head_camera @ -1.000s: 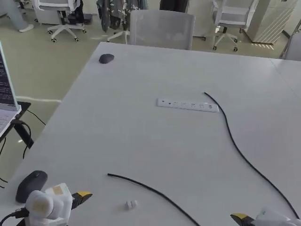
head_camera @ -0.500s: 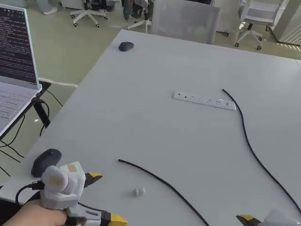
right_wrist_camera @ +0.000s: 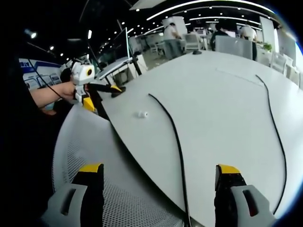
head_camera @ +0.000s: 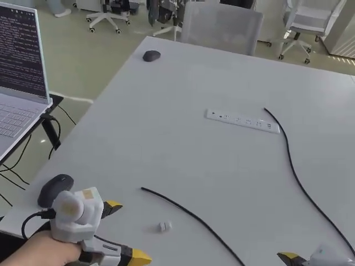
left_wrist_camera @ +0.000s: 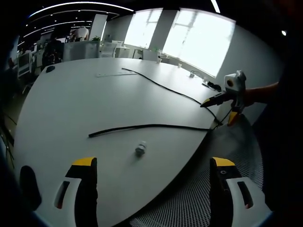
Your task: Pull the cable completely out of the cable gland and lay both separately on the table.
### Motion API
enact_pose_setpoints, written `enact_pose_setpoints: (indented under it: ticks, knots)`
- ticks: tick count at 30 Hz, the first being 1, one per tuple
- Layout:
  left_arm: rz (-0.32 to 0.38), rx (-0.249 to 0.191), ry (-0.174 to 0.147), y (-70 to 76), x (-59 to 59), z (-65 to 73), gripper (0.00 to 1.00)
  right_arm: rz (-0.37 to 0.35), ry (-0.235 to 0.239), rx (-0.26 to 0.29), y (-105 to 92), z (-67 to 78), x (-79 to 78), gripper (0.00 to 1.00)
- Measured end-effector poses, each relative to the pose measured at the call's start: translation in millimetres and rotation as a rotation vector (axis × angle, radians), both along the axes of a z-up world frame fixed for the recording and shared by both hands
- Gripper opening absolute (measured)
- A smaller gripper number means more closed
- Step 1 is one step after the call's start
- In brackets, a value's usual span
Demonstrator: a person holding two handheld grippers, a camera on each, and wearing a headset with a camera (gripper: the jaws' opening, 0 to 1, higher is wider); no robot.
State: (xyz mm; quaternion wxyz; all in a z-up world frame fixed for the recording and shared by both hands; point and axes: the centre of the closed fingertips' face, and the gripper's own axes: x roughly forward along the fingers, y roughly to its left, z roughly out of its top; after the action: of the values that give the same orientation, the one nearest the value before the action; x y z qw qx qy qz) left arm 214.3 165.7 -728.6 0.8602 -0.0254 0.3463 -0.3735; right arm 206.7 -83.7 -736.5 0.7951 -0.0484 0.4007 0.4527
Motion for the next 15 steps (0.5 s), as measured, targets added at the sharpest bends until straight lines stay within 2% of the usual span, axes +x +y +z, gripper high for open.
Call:
enact_pose_setpoints:
  ticks: [15]
  knots:
    - [-0.015, 0.008, -0.017, 1.5, 0.3, 3.4, 0.99, -0.014, -0.024, -0.008, -3.0, -1.7, 2.1, 0.99]
